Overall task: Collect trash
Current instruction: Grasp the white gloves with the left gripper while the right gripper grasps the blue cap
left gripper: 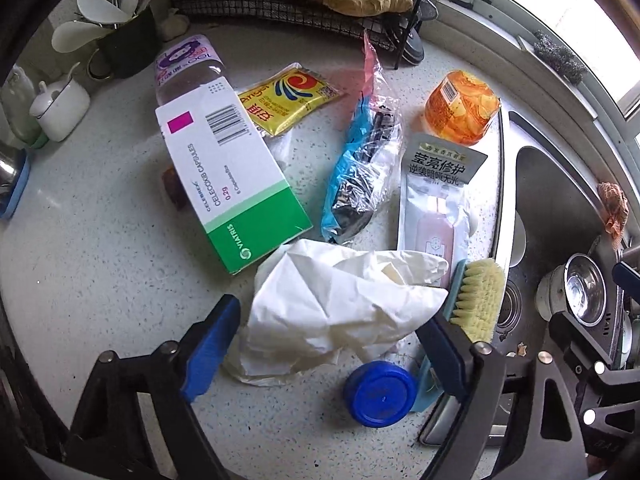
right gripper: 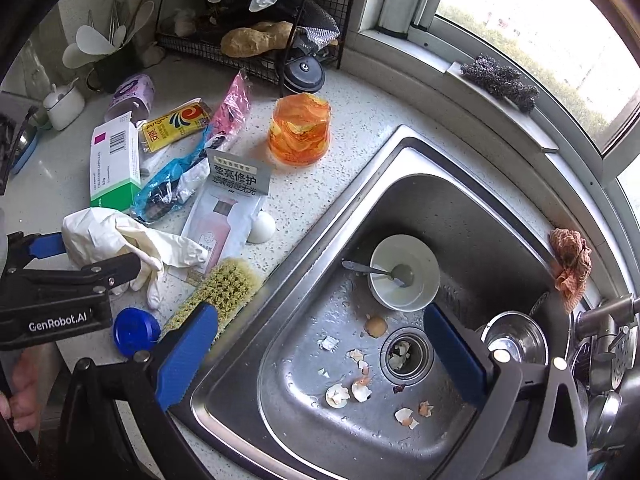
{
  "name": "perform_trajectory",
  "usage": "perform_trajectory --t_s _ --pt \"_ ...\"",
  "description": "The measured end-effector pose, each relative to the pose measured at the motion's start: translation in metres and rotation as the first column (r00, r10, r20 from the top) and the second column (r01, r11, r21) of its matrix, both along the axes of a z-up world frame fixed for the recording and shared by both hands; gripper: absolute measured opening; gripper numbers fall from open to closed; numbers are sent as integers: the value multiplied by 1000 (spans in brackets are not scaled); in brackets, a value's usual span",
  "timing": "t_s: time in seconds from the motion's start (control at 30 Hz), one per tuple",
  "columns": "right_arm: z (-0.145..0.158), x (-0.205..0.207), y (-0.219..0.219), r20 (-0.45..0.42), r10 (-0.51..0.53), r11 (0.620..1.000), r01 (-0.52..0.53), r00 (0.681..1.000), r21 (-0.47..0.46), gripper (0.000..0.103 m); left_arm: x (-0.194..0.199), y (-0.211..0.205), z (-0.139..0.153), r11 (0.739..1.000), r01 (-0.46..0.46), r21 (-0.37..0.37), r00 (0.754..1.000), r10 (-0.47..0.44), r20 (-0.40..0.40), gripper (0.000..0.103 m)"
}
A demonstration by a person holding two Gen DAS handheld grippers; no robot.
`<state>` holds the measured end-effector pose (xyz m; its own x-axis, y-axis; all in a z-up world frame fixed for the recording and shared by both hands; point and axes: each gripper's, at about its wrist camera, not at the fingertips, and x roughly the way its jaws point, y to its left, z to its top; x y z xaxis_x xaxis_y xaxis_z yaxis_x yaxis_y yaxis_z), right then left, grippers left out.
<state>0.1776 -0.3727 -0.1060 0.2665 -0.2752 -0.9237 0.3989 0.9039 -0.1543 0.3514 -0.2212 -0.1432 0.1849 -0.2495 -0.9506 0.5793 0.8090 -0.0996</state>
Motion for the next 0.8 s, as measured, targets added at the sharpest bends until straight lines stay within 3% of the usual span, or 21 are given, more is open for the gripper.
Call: perform_trajectory --t_s 0.07,0.1,0.17,0.43,0.63,0.8 --pt "-3 -1 -1 -5 -5 1000 5 1000 5 103 0 -3 -2 1000 18 -17 1000 -18 -16 57" --pt "-2 -2 -1 -5 -7 1000 7 1000 7 103 -1 -3 -3 1000 21 -22 1000 -22 -20 51" --pt "-3 -3 -2 -8 -8 1000 8 1000 11 103 -4 -3 -5 1000 17 -21 999 -18 -32 29" --pt "-2 -3 9 15 42 997 -43 999 63 103 -22 16 16 998 -20 -54 1000 21 12 8" --pt "11 3 36 62 166 978 -172 984 116 103 -30 53 39 991 -109 -82 991 115 67 5" --pt "17 13 65 89 307 935 -318 947 158 103 -42 88 53 978 -179 -106 977 190 102 4"
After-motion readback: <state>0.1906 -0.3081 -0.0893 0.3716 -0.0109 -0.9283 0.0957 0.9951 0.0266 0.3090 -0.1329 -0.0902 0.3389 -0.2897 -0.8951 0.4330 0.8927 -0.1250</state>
